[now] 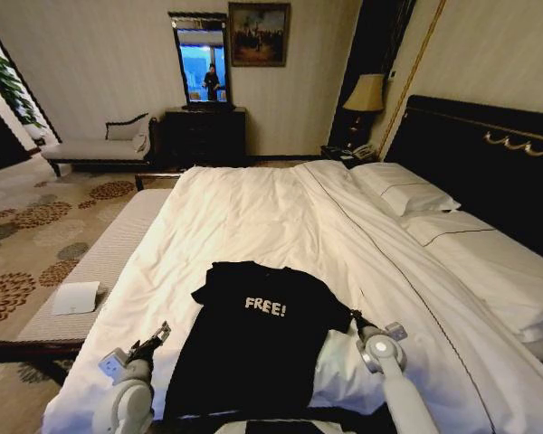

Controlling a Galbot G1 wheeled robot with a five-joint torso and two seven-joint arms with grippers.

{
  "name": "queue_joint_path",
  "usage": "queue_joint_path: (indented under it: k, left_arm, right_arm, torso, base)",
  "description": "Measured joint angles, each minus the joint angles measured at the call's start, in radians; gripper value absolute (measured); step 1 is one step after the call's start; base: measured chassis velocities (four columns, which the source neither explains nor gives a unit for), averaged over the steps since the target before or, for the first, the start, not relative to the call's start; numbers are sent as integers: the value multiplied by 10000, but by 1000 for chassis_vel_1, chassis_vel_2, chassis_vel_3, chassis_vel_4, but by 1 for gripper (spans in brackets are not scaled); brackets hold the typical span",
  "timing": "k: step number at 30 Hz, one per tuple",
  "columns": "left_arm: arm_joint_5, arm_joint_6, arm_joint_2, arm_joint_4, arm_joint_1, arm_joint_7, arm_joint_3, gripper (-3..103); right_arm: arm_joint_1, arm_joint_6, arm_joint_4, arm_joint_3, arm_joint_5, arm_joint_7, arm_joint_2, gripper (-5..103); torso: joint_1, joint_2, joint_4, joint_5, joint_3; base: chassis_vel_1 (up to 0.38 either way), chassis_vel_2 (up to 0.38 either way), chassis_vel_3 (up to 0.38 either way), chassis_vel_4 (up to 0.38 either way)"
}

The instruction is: Fold the clothes on the bed.

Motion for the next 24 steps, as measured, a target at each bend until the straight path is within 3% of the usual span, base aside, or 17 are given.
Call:
queue_joint_path:
  k: [13, 24]
  left_arm:
    - [-90, -58, 105, 118, -97, 51, -57, 100]
    - [-87, -174, 123, 174, 12, 179, -84, 100]
  right_arm:
    - [-41, 243, 575, 613, 379, -138, 88, 0]
    - [465, 492, -135, 409, -57, -634, 38, 0]
  torso:
    - [0, 0, 0, 0, 0]
    - [0, 0, 1, 1, 0]
  base:
    - [0, 0, 0, 0]
    - [0, 0, 0, 0]
